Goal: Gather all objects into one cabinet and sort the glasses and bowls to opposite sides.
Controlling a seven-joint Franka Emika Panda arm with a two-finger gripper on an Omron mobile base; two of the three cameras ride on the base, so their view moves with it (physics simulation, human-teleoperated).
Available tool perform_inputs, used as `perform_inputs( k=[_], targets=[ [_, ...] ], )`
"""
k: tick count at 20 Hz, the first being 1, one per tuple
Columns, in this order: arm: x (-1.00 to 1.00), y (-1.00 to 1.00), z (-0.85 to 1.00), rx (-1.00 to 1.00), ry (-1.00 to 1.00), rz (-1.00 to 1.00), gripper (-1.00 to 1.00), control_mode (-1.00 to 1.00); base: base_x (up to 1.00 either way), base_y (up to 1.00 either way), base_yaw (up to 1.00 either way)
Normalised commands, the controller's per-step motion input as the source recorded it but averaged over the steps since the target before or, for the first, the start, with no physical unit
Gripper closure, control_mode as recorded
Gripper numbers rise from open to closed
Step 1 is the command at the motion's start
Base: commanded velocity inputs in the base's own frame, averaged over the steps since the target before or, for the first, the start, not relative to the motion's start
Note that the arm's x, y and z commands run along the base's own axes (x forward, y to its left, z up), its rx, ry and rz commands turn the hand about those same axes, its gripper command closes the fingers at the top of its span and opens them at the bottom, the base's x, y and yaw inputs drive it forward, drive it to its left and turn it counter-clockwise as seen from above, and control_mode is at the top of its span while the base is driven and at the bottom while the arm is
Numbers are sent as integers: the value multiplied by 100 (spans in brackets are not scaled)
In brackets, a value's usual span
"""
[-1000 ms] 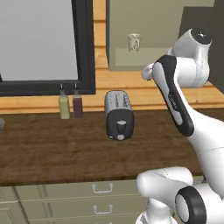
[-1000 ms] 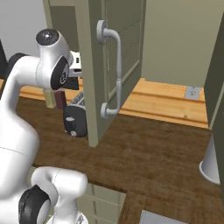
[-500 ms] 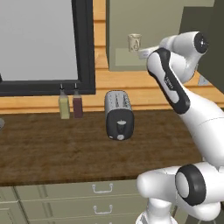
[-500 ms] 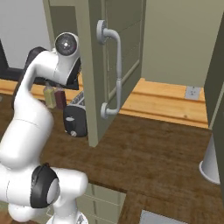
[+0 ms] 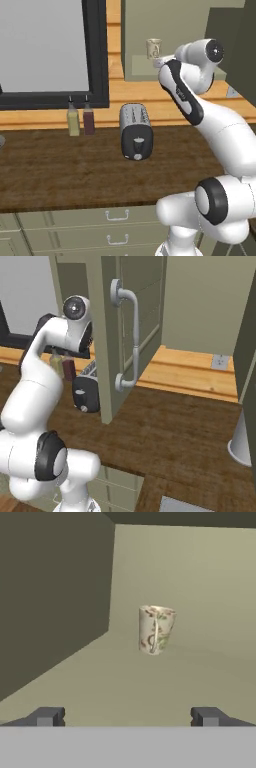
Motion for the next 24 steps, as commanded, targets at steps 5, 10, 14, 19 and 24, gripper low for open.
perform_inputs(
  k=[5,10,14,19,24],
  targets=[
    [33,0,18,0,2,-2,-100,-100,0,0,0],
    [77,-4,32,0,0,0,-100,-100,0,0,0],
    [9,-6,0,0,2,0,-100,-100,0,0,0],
    [30,-54,-5,3,-1,1,-100,-100,0,0,0],
    [4,-4,-1,0,-1,0,-100,-100,0,0,0]
  ],
)
